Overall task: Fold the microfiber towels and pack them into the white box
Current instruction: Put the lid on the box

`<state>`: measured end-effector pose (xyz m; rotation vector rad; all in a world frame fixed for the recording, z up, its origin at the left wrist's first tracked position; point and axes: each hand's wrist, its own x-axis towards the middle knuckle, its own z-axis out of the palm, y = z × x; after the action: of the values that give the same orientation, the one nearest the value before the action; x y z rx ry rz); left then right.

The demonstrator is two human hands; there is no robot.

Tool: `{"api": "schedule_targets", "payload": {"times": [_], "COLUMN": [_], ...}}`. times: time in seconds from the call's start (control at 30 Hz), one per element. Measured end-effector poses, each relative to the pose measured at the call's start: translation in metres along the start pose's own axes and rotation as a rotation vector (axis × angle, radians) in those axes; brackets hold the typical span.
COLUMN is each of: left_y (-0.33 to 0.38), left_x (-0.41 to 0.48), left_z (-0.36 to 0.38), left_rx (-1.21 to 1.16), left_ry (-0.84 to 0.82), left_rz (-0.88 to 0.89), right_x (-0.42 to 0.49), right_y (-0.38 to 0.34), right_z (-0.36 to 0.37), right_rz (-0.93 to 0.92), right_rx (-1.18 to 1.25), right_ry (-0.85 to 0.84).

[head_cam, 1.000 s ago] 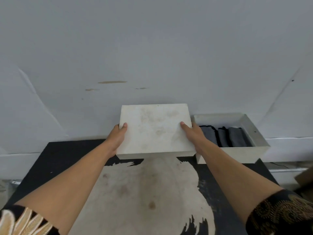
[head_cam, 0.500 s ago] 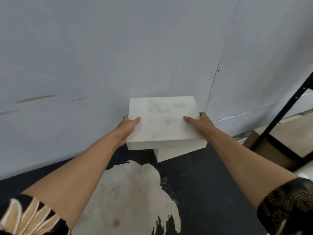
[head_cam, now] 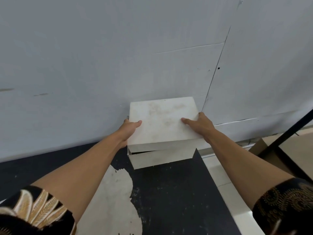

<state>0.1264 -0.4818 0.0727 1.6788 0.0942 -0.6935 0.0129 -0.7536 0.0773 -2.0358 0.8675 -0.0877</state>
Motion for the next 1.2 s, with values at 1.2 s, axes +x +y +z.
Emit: {"api": "schedule_targets", "payload": {"times": [1.2], "left_y": [-0.021], "left_x": [0.012], "left_z": [-0.012], "left_rx": [0.090], "left_ry": [0.175], "left_rz": [-0.001], "right_x": [0.026], "right_y": [-0.008], "right_z": [0.030], "right_rz": [-0.018], "right_rx": [-0.247], "right_ry": [-0.085]}}
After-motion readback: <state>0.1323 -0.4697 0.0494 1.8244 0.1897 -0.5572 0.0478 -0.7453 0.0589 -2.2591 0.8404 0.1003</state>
